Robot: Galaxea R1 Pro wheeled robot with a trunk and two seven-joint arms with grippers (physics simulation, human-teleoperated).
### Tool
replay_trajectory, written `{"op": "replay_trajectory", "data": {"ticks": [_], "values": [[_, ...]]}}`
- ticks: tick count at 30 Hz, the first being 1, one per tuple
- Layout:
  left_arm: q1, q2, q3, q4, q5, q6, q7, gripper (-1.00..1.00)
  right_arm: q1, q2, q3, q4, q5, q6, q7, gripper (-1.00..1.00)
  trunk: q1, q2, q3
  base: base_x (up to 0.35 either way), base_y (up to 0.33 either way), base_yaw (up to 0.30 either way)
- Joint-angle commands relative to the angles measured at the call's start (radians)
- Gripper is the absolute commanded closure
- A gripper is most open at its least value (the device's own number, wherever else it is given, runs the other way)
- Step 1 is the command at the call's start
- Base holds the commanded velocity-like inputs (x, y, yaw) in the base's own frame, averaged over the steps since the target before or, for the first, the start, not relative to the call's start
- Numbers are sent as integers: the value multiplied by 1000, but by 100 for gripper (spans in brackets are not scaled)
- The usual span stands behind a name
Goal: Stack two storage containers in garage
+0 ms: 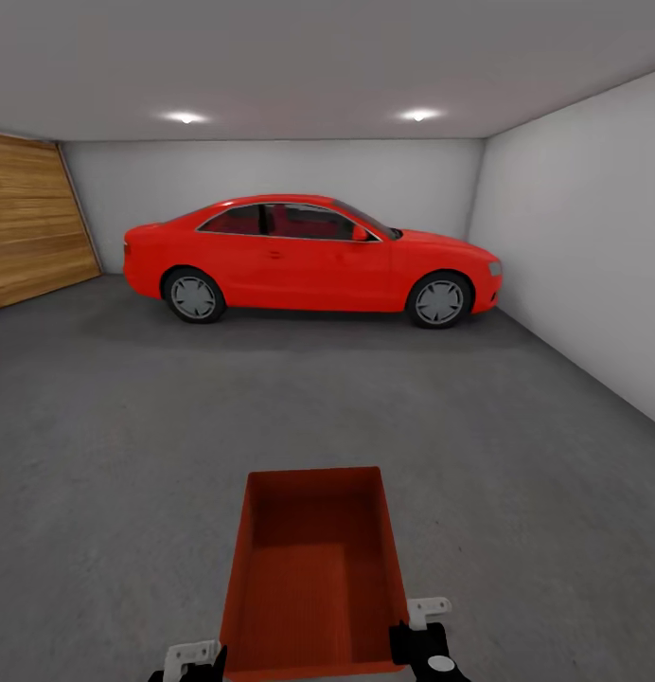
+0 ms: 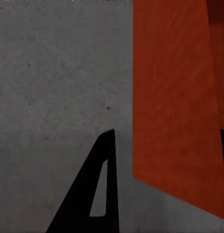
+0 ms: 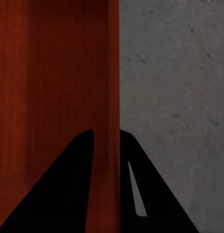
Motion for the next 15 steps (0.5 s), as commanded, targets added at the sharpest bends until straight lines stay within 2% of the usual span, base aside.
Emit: {"op": "replay_trajectory", "data": {"ticks": [1, 15], "values": [[0, 11, 18, 2, 1, 0, 1, 100, -2, -1, -43, -12, 6, -2, -8, 100, 0, -1, -1, 237, 0, 0], [0, 11, 18, 2, 1, 0, 1, 100, -2, -1, -43, -12, 6, -2, -8, 100, 0, -1, -1, 324, 0, 0]]}}
